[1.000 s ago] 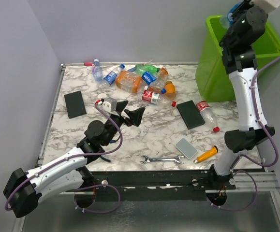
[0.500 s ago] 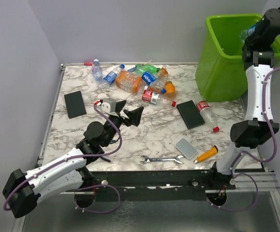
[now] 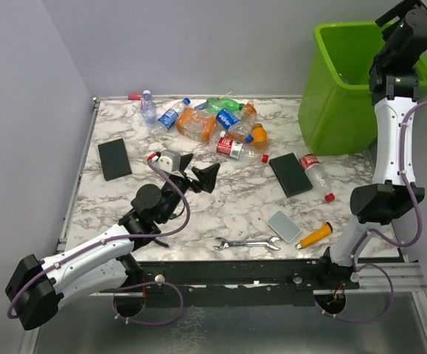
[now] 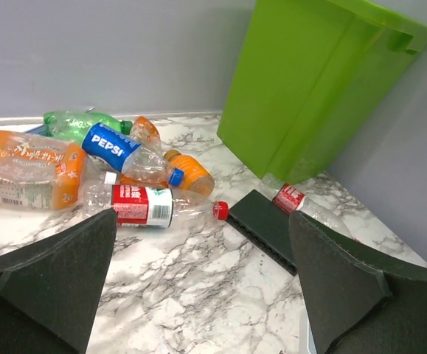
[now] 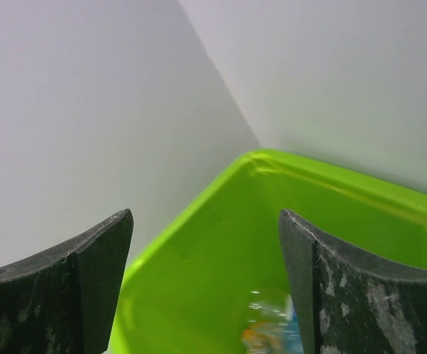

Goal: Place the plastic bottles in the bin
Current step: Place the plastic bottle in the trash bin, then pick up the plastic bottle at the center of the board.

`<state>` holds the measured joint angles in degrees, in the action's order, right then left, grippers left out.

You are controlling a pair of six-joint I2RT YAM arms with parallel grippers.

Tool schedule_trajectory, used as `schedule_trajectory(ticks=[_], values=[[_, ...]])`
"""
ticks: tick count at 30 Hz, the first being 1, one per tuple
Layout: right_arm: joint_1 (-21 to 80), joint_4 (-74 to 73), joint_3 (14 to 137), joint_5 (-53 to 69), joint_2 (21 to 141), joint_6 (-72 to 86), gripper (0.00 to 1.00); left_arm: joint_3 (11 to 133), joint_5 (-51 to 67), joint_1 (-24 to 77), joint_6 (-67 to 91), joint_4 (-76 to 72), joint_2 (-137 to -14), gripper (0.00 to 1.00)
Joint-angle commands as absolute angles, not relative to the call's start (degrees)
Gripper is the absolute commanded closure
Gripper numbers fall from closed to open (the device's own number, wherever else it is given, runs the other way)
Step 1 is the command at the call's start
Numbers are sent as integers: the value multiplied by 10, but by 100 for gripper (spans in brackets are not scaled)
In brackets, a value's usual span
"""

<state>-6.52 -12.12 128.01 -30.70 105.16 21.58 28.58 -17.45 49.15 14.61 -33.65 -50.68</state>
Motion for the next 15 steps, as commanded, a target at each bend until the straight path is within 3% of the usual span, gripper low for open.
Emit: schedule_trajectory(ticks=[1,5,9,15], values=[[-15,-98,1348,-259,1006,230,17,285,-199,493,134,-328,-512,1],[79,-79,1337,-251,961,195,16,286,-220,493,127,-325,-514,1],[185,23,1174,-209,853,151,12,288,-256,493,121,-319,-518,1],[302,-21,997,-149,727,171,4,292,-339,494,107,-308,-530,1]])
